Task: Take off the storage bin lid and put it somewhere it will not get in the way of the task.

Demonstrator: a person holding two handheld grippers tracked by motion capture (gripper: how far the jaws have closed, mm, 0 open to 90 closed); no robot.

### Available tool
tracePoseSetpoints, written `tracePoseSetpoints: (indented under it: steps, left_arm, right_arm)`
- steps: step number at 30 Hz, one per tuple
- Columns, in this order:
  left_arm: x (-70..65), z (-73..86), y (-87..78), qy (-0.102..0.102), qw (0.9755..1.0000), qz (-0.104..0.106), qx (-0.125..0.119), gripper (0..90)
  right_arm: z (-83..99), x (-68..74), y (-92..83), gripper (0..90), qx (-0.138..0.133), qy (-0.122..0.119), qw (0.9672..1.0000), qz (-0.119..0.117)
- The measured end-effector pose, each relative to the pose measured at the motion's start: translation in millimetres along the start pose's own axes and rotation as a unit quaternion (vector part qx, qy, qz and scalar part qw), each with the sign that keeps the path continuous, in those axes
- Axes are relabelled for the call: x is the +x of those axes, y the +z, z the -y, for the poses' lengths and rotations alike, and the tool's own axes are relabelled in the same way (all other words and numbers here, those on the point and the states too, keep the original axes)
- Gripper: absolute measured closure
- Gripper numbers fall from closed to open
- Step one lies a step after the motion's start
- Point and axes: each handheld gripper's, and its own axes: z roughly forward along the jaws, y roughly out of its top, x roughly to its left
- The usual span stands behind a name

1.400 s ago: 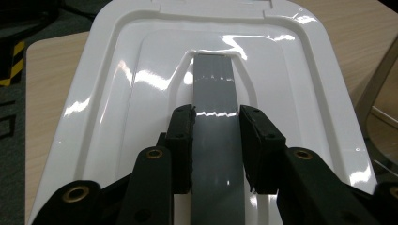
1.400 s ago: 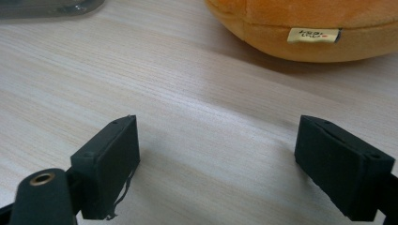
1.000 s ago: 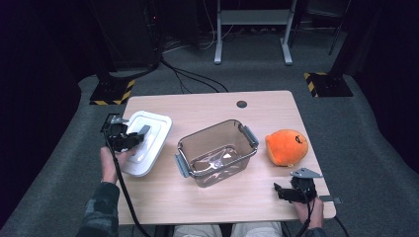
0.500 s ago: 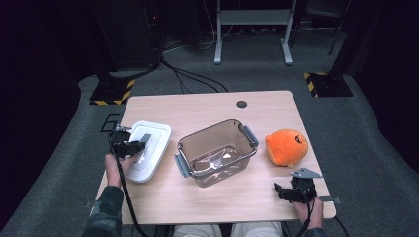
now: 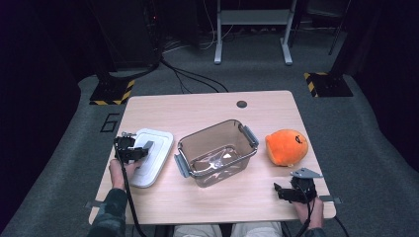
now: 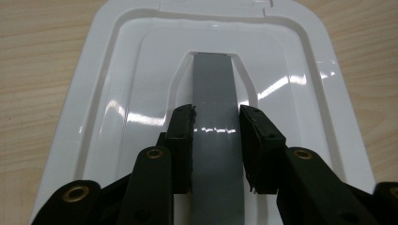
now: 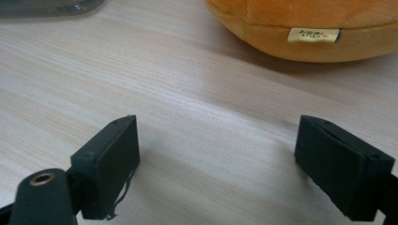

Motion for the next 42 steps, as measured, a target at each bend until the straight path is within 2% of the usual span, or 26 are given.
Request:
tracePoseSetpoints:
  steps: [3, 9, 19, 21, 24, 26, 29, 30, 33, 39, 42]
  left_arm:
    - [-1.2, 2.6, 4.3, 0.004, 1.0, 0.001, 0.006, 66.3]
    - [-0.6, 7.8, 12.2, -0.002, 0.9999, 0.002, 0.014, 66.2]
    - [0.5, 11.8, 13.6, -0.011, 0.9999, 0.009, -0.002, 66.0]
    - [0.8, 11.6, 13.1, -0.016, 0.9998, 0.012, 0.001, 64.7]
    - [0.7, 11.2, 12.5, -0.025, 0.9995, 0.017, 0.001, 43.8]
    - [-0.6, 10.4, 10.5, -0.024, 0.9996, 0.013, 0.001, 31.9]
    - [-2.5, 8.6, 6.2, -0.027, 0.9995, 0.017, 0.0, 21.4]
    - [-3.4, 8.2, 5.2, -0.031, 0.9994, 0.018, -0.004, 19.2]
    - [-6.0, 6.7, -0.5, -0.021, 0.9995, 0.022, -0.007, 15.5]
    - [-10.7, 4.6, -8.3, -0.021, 0.9991, 0.034, -0.016, 12.5]
    - [-13.7, 2.1, -12.4, -0.014, 0.999, 0.039, -0.019, 11.0]
  right_arm:
    - [0.0, 0.0, 0.0, 13.3, 0.0, 0.0, 1.0, 0.0]
    - [0.0, 0.0, 0.0, 13.4, 0.0, 0.001, 1.0, 0.0]
    - [0.0, -0.1, 0.1, 13.4, 0.0, 0.0, 1.0, -0.001]
    - [0.0, 0.0, 0.0, 13.4, 0.0, 0.0, 1.0, 0.0]
    - [0.0, -0.1, -0.1, 13.4, 0.0, 0.001, 1.0, 0.0]
    - [0.0, 0.0, 0.0, 13.4, 0.0, 0.0, 1.0, 0.0]
    - [0.0, 0.0, 0.0, 13.4, 0.0, 0.0, 1.0, 0.0]
    - [0.0, 0.0, 0.0, 13.4, 0.0, 0.0, 1.0, 0.0]
    - [0.0, 0.0, 0.0, 13.3, 0.0, 0.0, 1.0, 0.0]
    - [-0.1, -0.1, 0.2, 13.4, -0.001, -0.002, 1.0, 0.001]
    - [-0.1, -0.1, 0.2, 13.4, -0.001, -0.002, 1.0, 0.001]
